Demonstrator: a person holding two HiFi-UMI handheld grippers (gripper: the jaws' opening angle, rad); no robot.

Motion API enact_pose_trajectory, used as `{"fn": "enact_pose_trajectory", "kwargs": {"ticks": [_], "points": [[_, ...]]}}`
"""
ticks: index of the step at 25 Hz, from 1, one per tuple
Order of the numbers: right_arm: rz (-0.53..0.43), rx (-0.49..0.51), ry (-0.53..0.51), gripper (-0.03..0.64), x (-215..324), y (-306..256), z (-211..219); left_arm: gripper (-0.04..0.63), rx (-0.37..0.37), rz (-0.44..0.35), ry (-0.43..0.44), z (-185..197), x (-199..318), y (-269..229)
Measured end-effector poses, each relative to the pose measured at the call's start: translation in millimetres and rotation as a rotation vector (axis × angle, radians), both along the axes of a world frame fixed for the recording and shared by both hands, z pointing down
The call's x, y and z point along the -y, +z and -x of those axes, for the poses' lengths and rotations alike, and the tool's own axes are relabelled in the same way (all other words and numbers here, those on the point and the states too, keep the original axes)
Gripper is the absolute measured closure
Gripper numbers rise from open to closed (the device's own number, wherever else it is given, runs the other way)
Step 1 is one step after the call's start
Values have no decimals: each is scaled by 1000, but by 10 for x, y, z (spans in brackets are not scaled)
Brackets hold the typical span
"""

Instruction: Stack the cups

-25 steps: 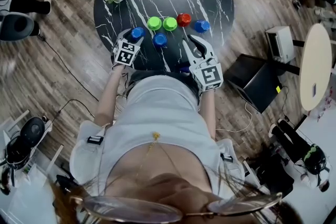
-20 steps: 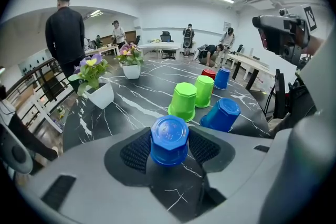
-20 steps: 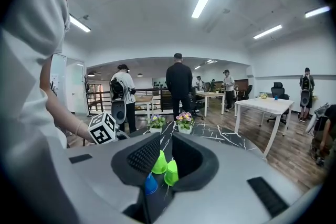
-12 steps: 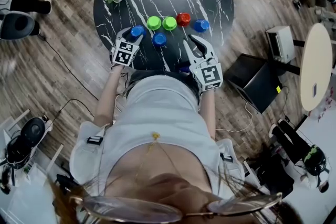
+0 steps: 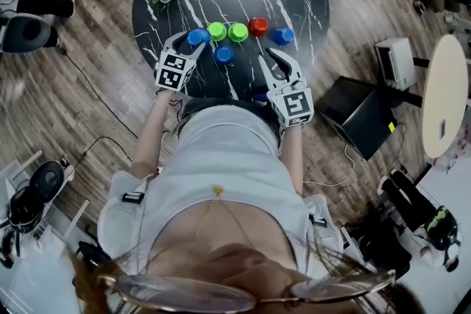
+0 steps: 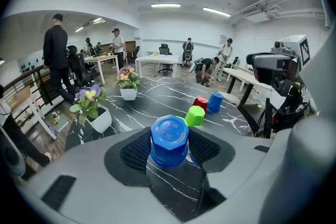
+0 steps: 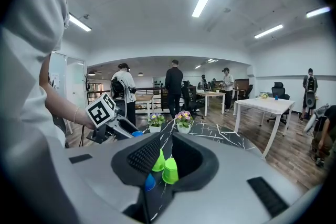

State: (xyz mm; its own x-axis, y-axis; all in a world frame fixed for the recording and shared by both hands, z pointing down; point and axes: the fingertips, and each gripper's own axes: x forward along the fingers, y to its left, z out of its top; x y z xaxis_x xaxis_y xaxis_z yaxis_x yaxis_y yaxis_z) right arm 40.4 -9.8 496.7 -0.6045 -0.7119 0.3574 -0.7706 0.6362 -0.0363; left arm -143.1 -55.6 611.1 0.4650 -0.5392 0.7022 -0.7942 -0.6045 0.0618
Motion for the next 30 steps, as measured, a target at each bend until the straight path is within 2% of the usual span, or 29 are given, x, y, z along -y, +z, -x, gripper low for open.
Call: {"fn": "enact_pose_trajectory", "kwargs": {"ticks": [19,30], "points": [[-10,2,10,539,69,-19,-126,354,-19,-41,77,-321,126,-326],[9,-9,33,538,30,11,-228,354,-18,-31,134,-540,204,-309]]}}
